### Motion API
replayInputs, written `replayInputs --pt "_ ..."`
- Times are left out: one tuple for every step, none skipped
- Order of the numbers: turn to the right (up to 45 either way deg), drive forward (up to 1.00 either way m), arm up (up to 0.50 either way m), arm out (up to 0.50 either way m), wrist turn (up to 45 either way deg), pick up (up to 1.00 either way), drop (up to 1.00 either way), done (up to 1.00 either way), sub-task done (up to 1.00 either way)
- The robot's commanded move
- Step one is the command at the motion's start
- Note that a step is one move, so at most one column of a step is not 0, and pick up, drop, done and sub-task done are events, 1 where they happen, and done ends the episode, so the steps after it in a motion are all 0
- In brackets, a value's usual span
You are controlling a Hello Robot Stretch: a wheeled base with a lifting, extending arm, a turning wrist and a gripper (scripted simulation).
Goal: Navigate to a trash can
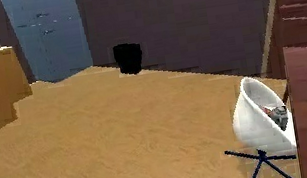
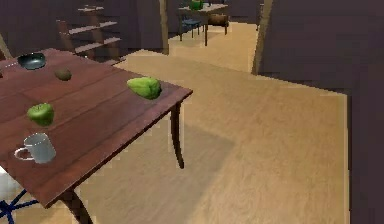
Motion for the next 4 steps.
replayInputs --pt "0.0 1.0 0.0 0.0 0.0 0.0 0.0 0.0 0.0" --pt "6.0 0.0 0.0 0.0 0.0 0.0 0.0 0.0 0.0" --pt "0.0 0.45 0.0 0.0 0.0 0.0 0.0 0.0 0.0" --pt "3.0 0.0 0.0 0.0 0.0 0.0 0.0 0.0 0.0"
